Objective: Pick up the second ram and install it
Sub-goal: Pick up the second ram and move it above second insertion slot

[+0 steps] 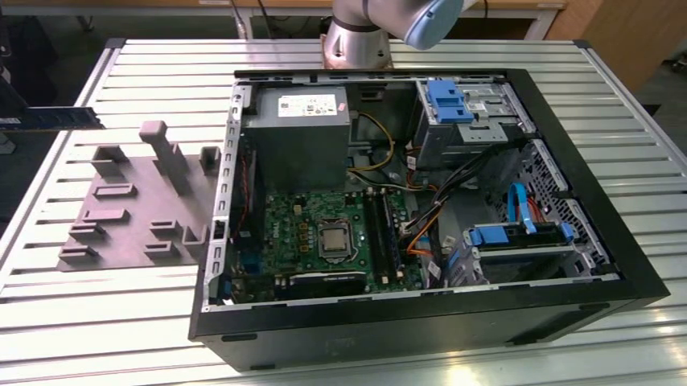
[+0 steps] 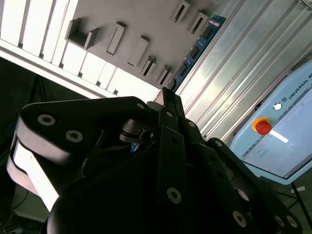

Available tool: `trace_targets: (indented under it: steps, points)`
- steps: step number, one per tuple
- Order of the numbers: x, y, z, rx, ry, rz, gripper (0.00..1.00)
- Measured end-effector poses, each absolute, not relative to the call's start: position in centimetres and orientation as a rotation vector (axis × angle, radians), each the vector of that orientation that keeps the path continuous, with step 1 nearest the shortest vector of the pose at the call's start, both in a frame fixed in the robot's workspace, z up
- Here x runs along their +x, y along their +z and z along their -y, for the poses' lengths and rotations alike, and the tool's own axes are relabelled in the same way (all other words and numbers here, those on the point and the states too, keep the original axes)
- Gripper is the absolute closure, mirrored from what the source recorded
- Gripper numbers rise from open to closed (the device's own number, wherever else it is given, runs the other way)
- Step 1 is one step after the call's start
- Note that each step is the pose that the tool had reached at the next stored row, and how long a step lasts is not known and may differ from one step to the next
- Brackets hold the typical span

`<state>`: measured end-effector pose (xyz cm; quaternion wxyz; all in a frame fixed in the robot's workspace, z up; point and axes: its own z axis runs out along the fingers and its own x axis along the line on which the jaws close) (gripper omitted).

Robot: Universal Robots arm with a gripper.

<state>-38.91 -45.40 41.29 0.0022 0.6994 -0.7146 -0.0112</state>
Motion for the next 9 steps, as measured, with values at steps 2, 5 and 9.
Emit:
trace_targets:
  steps: [2, 5, 9]
  points:
    - [-38.91, 41.31, 45.40, 2.194, -0.035, 2.242, 0.89]
    - [-38.89, 41.32, 45.40, 2.194, -0.035, 2.242, 0.89]
    - [-38.67, 41.32, 45.40, 2.194, -0.035, 2.242, 0.89]
